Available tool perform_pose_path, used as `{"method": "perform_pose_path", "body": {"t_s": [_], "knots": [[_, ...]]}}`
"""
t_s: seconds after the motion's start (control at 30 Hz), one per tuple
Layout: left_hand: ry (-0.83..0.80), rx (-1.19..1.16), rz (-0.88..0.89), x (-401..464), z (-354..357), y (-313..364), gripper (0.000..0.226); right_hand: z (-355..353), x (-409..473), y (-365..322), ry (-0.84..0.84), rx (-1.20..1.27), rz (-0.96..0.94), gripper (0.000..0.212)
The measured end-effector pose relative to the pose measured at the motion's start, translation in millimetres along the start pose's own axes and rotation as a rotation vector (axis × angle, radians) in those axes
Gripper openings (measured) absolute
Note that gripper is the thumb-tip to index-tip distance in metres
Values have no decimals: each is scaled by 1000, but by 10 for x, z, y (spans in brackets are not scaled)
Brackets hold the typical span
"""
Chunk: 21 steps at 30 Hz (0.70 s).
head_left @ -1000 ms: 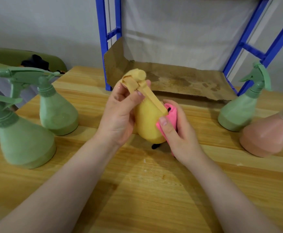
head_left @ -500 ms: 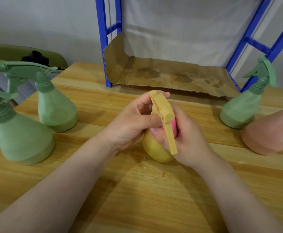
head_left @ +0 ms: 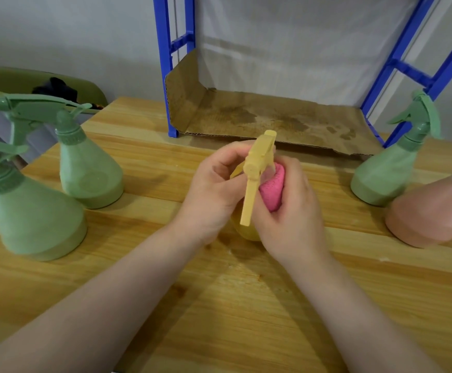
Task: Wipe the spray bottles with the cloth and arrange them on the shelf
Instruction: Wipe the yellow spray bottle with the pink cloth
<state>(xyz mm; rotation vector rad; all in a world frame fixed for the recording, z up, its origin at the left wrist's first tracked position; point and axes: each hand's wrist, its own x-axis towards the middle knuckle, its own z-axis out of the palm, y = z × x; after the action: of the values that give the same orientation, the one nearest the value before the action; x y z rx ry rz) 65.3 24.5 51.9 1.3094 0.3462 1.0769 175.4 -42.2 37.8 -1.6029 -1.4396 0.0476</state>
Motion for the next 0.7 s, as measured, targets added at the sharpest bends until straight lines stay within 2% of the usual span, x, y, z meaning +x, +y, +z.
{"method": "perform_pose_path", "body": {"t_s": [0.2,0.33,0.47,0.57,0.7], "knots": [[95,-231,18,39,-68,62,19,15,19,77,-61,60,21,62],[218,-260,16,70,-121,103,21,18,25,131,-74,153,6,64],[320,-315,35,99,-200,127,26,59,14,160,-146,424,67,76],[315,-377,40,119,-246,147,38,86,-16,179,-231,583,99,76],[255,-282,32,107,-216,191,35,66,-15,147,-277,575,91,81]]}}
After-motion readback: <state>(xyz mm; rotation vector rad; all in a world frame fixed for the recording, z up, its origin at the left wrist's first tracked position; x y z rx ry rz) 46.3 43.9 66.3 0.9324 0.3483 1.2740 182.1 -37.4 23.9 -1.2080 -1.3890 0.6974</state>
